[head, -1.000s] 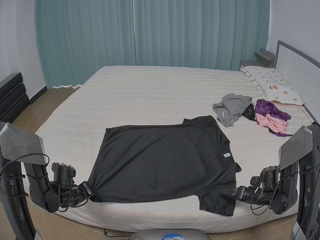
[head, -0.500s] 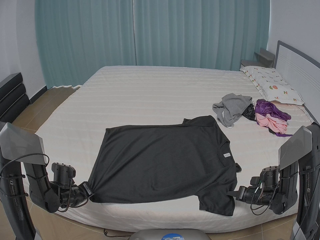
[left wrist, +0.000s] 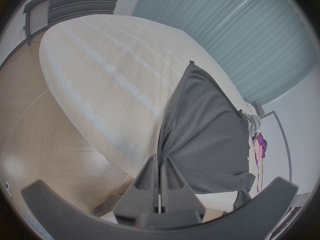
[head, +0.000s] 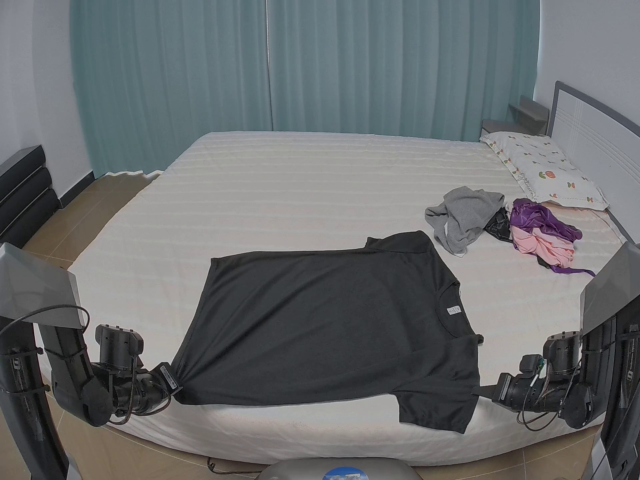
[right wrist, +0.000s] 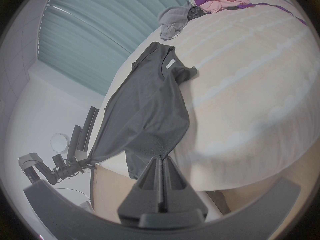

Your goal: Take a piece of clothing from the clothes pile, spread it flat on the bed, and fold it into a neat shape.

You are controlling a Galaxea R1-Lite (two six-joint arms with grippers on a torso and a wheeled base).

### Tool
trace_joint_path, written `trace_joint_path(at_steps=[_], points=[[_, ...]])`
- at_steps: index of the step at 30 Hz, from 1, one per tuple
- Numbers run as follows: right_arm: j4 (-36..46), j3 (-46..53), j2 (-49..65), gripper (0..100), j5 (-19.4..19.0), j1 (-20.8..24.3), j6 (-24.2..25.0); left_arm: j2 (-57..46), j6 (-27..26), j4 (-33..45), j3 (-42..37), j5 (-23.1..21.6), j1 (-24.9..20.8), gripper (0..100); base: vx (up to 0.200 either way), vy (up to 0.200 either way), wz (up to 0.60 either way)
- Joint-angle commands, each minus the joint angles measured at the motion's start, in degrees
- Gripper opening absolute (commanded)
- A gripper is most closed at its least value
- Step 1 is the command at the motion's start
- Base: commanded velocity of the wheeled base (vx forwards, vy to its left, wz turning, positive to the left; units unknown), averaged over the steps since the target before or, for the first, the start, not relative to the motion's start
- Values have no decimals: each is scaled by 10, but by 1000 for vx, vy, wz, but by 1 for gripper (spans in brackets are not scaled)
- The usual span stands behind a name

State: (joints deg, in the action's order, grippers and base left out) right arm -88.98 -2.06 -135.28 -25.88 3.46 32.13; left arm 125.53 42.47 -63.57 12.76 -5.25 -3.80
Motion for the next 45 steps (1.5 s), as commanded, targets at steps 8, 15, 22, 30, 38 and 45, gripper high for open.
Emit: trace_joint_path(at_steps=[8,15,22,30,38,45], points=[[36,21,46,0,-14,-32,-3,-27,-5,-1,-19,-1,1,0,0,0,0],[168,21,119,0,-30,-43,-57,-21,-10,-1,-19,-1,-2,0,0,0,0],[282,21,193,0,-37,-65,-121,8,-27,-2,-24,0,-23,0,0,0,0],[314,21,193,0,-37,-75,-159,28,-27,-40,-29,3,-34,0,0,0,0],[309,21,190,0,-37,-71,-159,32,-30,-46,-28,4,-35,100,0,0,0],[305,21,191,0,-40,-71,-158,59,-100,-59,-28,-1,-34,100,0,0,0]])
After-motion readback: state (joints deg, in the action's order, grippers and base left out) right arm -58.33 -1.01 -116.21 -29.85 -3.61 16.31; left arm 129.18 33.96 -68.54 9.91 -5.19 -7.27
